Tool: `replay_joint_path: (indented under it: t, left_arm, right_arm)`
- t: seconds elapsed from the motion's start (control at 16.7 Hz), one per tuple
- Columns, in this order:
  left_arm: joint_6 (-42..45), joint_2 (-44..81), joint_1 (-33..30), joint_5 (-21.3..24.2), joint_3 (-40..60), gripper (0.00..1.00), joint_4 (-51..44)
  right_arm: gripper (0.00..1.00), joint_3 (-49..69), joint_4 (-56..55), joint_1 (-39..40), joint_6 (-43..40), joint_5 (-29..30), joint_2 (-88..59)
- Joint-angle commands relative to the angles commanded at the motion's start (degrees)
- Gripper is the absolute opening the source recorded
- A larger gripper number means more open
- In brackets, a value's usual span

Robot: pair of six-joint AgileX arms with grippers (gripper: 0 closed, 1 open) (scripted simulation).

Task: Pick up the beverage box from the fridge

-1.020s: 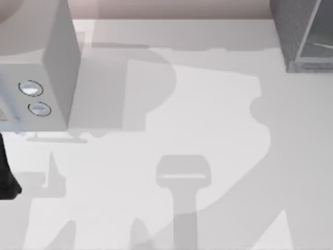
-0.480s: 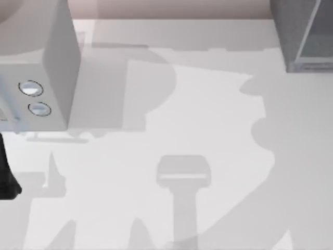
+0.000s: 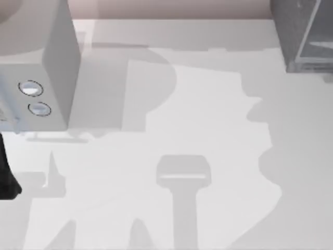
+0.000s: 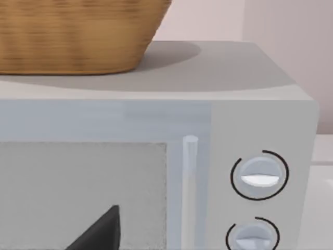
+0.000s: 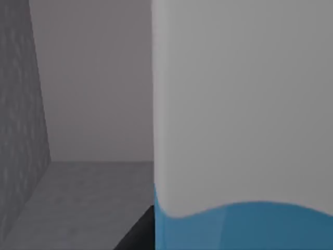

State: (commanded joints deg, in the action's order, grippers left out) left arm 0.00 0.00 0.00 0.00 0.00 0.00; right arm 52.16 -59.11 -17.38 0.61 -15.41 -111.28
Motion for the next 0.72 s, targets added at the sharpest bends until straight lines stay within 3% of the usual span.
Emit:
replay_joint_path:
  t: [0.36,0.72]
  left_arm:
    - [0.0,0.0,0.0,0.0,0.0,1.00,0.0]
    - [0.0,0.0,0.0,0.0,0.0,1.00,0.0]
  right_arm:
    - [0.00,-1.3,1.8,0.9,-0.1,0.6,2.6]
    - [0.00,-11.0,12.9,4.1,-0.7,3.7,24.3]
